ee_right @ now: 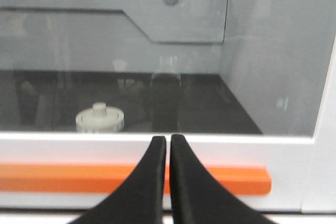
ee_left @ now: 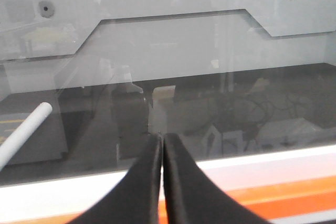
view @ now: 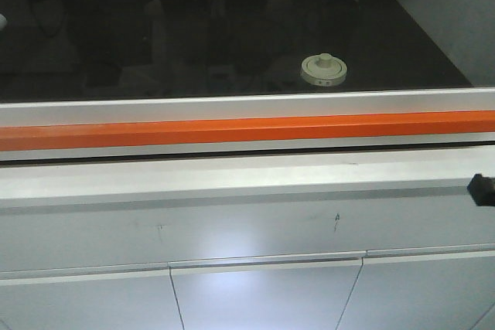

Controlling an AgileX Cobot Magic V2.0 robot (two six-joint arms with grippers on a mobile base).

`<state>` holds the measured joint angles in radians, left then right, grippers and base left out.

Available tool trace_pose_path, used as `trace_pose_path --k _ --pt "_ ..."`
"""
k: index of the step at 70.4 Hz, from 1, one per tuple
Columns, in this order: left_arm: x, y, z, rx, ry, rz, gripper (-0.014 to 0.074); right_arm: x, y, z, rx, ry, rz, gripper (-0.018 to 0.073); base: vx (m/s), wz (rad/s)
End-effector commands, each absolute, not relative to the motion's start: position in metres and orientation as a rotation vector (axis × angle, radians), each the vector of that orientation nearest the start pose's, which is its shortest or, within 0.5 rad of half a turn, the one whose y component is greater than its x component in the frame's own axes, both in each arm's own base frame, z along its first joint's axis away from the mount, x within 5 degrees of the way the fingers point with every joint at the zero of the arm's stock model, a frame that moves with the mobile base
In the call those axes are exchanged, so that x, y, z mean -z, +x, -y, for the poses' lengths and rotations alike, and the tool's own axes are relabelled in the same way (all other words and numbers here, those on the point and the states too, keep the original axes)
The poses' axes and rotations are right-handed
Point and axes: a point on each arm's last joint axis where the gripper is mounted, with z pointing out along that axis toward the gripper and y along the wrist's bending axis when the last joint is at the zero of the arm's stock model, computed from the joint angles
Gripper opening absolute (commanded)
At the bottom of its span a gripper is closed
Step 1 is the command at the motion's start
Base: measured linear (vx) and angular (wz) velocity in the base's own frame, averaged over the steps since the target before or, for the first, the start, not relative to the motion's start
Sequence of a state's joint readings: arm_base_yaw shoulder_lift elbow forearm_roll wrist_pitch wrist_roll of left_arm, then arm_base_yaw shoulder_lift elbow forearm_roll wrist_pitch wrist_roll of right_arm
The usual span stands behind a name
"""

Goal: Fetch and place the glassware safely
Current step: 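Move both grippers under the orange handle bar and hook it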

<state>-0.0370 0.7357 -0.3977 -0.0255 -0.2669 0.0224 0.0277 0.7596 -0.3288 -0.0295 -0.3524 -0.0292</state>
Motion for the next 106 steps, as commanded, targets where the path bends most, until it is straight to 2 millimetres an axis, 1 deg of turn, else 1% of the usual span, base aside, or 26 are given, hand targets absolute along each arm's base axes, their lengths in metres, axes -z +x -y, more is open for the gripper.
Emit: trace_pose_path --k 1,7,13,20,26,35,46,55,64,106 --pt "-0.307 0.152 0.004 0.030 0.007 -1.394 -0.0007 -0.286 0.157 -0.006 0.018 -0.077 -1.456 -0.0001 0.00 0.00" --pt "-0.295 0.149 0.004 0.028 0.006 -1.379 -0.0007 -0.276 0.160 -0.006 0.018 -0.083 -1.467 -0.0001 0.00 0.00" --pt "-0.285 0.148 0.004 0.026 0.006 -1.394 -0.0007 -0.271 0.166 -0.007 0.023 -0.103 -1.478 -0.0001 0.00 0.00" --pt "-0.273 0.150 0.004 0.024 0.008 -1.426 -0.0007 -0.265 0.173 -0.008 0.024 -0.125 -1.490 -0.0001 0.00 0.00" --pt "-0.269 0.154 0.004 0.023 0.008 -1.445 -0.0007 -0.258 0.182 -0.010 0.022 -0.144 -1.511 -0.0001 0.00 0.00" --pt "-0.268 0.158 0.004 0.022 0.008 -1.435 -0.0007 -0.247 0.194 -0.012 0.015 -0.171 -1.526 -0.0001 0.00 0.00" --pt "-0.270 0.158 0.004 0.022 0.007 -1.418 -0.0007 -0.233 0.207 -0.014 0.000 -0.178 -1.529 -0.0001 0.00 0.00" --pt "-0.270 0.158 0.004 0.022 0.007 -1.418 -0.0007 -0.225 0.216 -0.014 -0.011 -0.176 -1.513 -0.0001 0.00 0.00" --pt "-0.270 0.158 0.004 0.022 0.007 -1.418 -0.0007 -0.214 0.223 -0.015 -0.019 -0.176 -1.535 -0.0001 0.00 0.00" --pt "-0.270 0.158 0.004 0.022 0.007 -1.418 -0.0007 -0.177 0.241 -0.017 -0.046 -0.168 -1.540 -0.0001 0.00 0.00"
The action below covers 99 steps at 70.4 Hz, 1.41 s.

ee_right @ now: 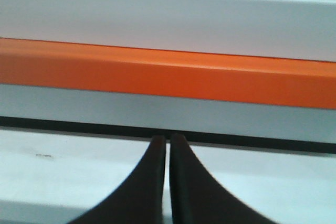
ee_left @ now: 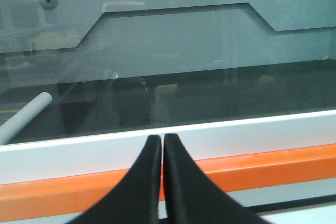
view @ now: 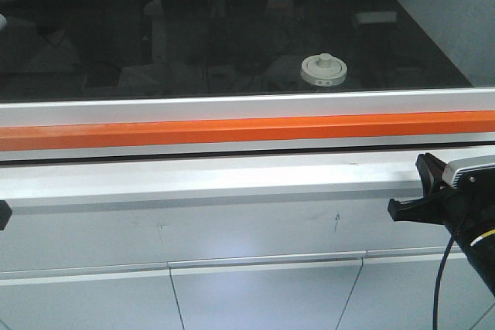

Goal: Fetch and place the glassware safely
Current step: 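Move both grippers under the orange handle bar and hook it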

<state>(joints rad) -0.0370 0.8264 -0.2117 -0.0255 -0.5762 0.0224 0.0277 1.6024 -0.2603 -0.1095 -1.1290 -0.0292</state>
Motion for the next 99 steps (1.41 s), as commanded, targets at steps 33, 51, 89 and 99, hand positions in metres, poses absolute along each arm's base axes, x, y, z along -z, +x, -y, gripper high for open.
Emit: trace_pose_path --k 33,51,89,99 --pt "-0.269 0.158 0.004 0.022 0.007 -1.426 -0.0007 -0.170 0.265 -0.017 -0.047 -0.166 -1.553 -0.0001 0.00 0.00" --pt "-0.269 0.158 0.004 0.022 0.007 -1.430 -0.0007 -0.168 0.282 -0.017 -0.045 -0.166 -1.538 -0.0001 0.00 0.00" --pt "-0.259 0.164 0.004 0.022 0.009 -1.509 -0.0007 -0.184 0.301 -0.018 -0.039 -0.165 -1.469 -0.0001 0.00 0.00" --pt "-0.245 0.177 0.005 0.019 0.010 -1.571 -0.0007 -0.184 0.301 -0.018 -0.039 -0.165 -1.469 -0.0001 0.00 0.00"
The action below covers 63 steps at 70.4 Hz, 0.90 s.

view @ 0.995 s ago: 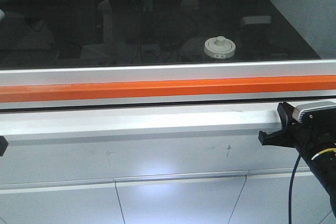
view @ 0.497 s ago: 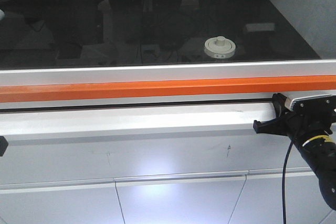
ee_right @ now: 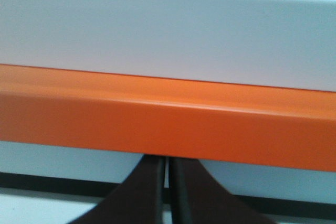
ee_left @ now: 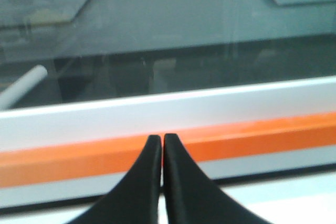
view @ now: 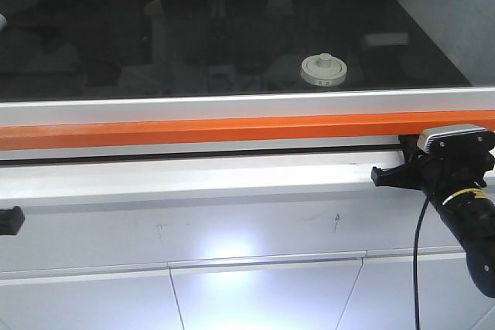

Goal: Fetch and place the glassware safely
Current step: 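Move both grippers under the orange handle bar and hook it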

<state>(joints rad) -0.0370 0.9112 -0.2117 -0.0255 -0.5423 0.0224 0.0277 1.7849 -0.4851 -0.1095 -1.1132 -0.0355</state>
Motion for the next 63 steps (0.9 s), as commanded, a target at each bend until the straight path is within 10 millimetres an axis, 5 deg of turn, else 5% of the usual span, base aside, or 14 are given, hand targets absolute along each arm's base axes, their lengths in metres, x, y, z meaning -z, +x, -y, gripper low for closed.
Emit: trace_pose_path --k 1,42,63 --pt "-0.244 0.178 0.005 0.019 0.011 -1.575 -0.0007 -0.184 0.301 -0.018 -0.039 -0.165 -1.469 -0.0001 0.00 0.00" --pt "-0.179 0.228 0.006 0.004 0.012 -1.617 -0.0007 -0.184 0.301 -0.018 -0.039 -0.165 -1.469 -0.0001 0.00 0.00" --pt "-0.170 0.247 0.006 0.002 0.012 -1.597 -0.0007 -0.184 0.301 -0.018 -0.040 -0.167 -1.469 -0.0001 0.00 0.00"
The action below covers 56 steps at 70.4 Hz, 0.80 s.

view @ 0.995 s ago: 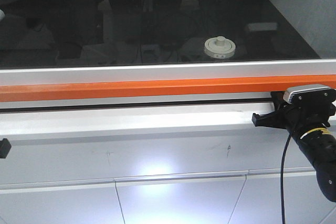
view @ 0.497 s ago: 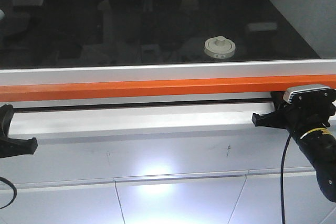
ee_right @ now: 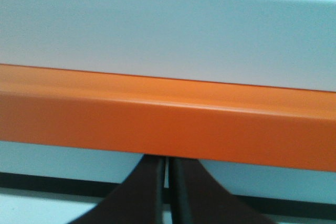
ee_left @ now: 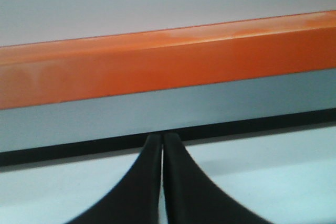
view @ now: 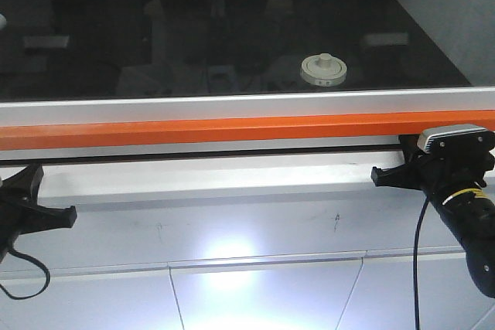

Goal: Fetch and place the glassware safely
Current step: 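Move both grippers under the orange handle bar and hook it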

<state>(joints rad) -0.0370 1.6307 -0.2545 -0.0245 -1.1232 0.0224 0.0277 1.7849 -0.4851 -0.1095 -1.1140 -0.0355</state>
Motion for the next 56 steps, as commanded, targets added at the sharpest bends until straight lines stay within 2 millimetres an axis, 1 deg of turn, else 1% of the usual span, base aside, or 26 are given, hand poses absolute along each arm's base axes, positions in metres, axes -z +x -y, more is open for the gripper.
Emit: trace_pose_path --k 1,11,22,56 --pt "-0.170 0.248 0.006 0.003 0.012 -1.595 -0.0007 -0.184 0.301 -0.018 -0.040 -0.167 -1.469 -0.0001 0.00 0.00" --pt "-0.178 0.260 0.007 0.004 0.011 -1.562 -0.0007 -0.184 0.301 -0.018 -0.040 -0.167 -1.469 -0.0001 0.00 0.00" --pt "-0.182 0.269 0.007 0.004 0.010 -1.565 -0.0007 -0.184 0.301 -0.018 -0.040 -0.167 -1.469 -0.0001 0.00 0.00" --pt "-0.193 0.272 0.008 0.008 0.016 -1.473 -0.0007 -0.184 0.301 -0.018 -0.040 -0.166 -1.465 -0.0001 0.00 0.00"
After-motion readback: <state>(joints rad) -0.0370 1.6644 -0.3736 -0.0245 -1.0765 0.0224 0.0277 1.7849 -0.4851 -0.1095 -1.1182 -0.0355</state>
